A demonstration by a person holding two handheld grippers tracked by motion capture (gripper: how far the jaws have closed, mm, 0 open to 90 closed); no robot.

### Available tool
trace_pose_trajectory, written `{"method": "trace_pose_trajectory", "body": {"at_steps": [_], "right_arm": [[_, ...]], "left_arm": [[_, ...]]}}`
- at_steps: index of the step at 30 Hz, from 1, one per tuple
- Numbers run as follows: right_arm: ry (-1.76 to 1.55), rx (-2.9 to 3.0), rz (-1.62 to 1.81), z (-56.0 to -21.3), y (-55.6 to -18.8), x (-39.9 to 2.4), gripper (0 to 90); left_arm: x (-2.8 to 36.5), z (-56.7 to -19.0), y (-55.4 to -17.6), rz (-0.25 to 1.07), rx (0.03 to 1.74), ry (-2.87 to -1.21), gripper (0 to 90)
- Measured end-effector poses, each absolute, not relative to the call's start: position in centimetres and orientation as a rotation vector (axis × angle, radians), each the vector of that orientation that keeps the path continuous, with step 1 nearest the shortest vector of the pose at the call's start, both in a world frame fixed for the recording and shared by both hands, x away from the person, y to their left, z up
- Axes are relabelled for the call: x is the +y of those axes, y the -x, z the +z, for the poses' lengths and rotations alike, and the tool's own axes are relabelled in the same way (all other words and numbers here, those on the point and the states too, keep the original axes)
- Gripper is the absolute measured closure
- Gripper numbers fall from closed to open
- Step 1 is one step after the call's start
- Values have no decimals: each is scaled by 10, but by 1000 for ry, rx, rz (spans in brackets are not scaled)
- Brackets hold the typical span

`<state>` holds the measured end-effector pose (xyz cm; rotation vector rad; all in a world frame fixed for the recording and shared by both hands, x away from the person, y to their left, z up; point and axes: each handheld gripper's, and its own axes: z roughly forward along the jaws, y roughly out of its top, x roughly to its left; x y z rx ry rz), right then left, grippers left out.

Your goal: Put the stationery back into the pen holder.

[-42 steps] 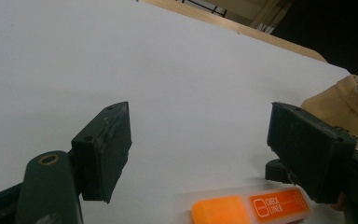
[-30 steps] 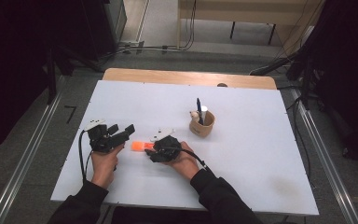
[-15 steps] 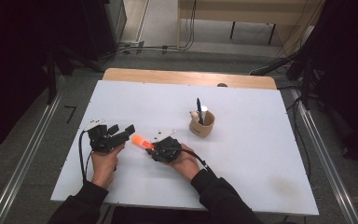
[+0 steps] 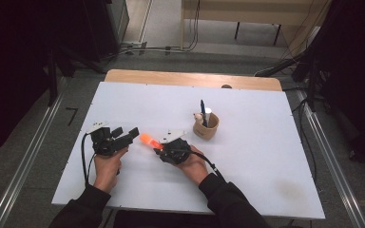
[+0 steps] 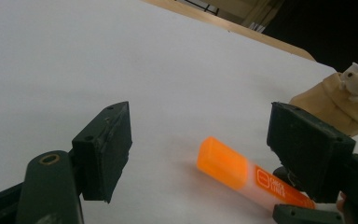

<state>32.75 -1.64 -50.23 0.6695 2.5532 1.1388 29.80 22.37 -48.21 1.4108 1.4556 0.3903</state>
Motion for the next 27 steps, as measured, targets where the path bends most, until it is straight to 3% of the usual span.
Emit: {"method": "trace_pose_trajectory", "body": {"at_steps": [27], "right_arm": [[-765,2390,1280,-470,-309,-107,629]], "left_arm": [[187,-472,-288,266,1342,-1448,224]]}}
